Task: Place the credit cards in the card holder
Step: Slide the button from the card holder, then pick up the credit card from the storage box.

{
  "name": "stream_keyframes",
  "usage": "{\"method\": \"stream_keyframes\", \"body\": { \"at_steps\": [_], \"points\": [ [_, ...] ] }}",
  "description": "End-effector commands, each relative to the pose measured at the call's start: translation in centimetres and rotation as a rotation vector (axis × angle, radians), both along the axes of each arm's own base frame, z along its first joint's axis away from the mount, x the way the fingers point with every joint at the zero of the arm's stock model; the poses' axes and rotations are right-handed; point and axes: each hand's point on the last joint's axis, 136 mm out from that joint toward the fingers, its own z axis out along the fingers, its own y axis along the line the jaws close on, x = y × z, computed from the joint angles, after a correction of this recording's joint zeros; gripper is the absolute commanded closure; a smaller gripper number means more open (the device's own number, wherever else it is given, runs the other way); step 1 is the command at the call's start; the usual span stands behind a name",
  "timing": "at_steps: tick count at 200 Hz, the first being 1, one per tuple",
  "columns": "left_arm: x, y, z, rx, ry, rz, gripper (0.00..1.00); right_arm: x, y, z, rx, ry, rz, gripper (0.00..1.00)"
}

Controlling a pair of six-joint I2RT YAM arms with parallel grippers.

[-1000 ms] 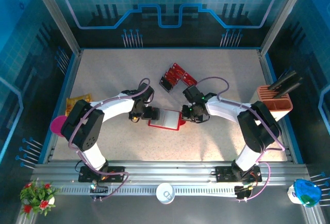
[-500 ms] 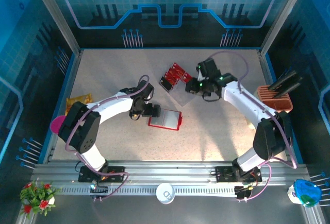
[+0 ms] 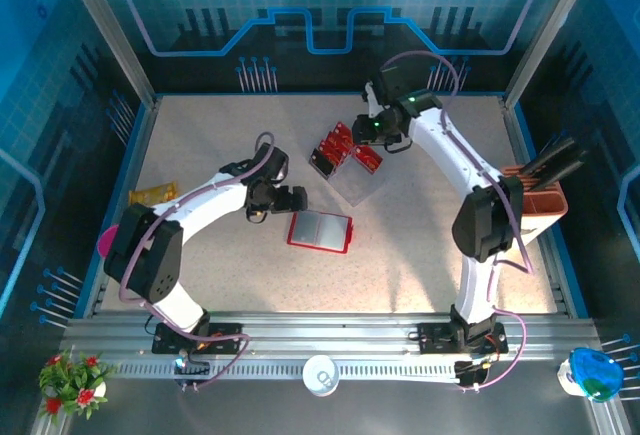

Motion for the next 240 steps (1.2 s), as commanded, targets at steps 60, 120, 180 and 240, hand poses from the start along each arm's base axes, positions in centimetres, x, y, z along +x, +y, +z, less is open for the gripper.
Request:
{"method": "stream_keyframes", "body": {
  "at_steps": [60,120,180,240],
  "points": [
    [-0.3,3.1,-0.3,-0.042,0.032,0.109,0.01,0.5,7.2,-4.1,-0.089,0.080,0.187,0.66],
    [-0.2,3.5,-0.5,-0.039,0.040,0.122,0.01,1.3,9.1,-7.6,-0.167,0.114,0.229,0.69],
    [-0.5,3.6,-0.8,-0.041,0.057,0.122,0.01,1.8,9.2,-9.5,-0.294,0.070,0.257,0.71],
    [-1.1,3.7,-0.7,-0.041,0.067,0.128,0.01,3.0,8.8,-10.6,-0.408,0.009,0.261,0.72]
  ]
}}
